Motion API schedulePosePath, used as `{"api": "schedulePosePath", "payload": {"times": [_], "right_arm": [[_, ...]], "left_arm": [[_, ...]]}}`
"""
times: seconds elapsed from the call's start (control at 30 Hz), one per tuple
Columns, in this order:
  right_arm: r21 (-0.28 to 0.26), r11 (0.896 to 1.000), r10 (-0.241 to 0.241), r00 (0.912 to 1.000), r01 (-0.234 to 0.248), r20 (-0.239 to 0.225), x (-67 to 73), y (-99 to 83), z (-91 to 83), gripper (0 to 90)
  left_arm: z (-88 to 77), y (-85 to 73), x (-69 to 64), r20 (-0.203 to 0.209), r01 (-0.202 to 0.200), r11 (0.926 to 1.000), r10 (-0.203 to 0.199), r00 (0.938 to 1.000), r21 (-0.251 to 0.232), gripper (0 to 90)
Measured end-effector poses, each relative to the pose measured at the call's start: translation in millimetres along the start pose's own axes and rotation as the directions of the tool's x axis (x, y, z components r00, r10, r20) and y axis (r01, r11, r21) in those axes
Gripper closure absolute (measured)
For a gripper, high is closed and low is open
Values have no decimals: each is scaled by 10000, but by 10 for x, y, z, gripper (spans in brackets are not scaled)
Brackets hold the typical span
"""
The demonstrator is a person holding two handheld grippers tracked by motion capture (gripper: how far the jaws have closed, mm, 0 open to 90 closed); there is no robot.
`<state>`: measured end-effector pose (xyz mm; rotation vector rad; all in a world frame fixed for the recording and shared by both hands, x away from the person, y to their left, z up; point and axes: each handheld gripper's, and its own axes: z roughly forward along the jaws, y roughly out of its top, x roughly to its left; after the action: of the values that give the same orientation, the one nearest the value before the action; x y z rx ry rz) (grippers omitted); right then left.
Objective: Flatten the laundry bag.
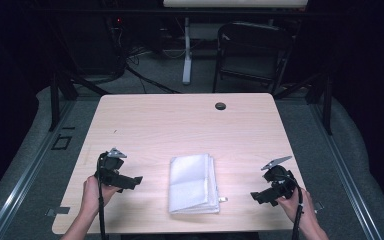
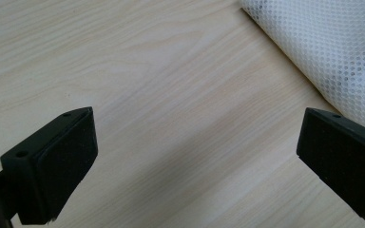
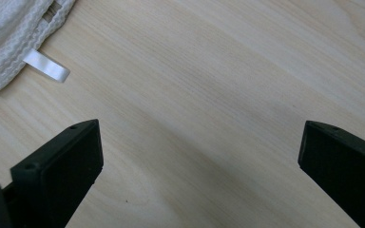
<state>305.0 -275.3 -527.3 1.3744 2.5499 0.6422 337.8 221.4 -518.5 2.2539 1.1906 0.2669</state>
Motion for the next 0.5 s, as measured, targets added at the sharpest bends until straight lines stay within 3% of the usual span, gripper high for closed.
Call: {"api": "schedulePosePath", "payload": {"times": [0.27, 0.3, 0.47, 0.5], "right_arm": [[-338, 9994, -41, 9997, 34, -223, 25, 8, -39, 9], [-208, 9998, 58, 9990, -68, -451, 22, 8, -25, 9], [-101, 9999, 67, 9989, -72, -462, 47, 9, -12, 35], [-364, 9991, 219, 9990, -233, -399, 62, -3, 6, 37]], "left_arm": [[-27, 22, -73, -81, -144, 9998, 143, 9999, -108, 0], [-44, 24, -119, -139, -266, 9995, 264, 9996, -157, 0], [-92, 38, -226, 12, -558, 9971, 559, 9984, -514, 0], [-90, 43, -238, 82, -620, 9966, 626, 9980, -551, 0]]}}
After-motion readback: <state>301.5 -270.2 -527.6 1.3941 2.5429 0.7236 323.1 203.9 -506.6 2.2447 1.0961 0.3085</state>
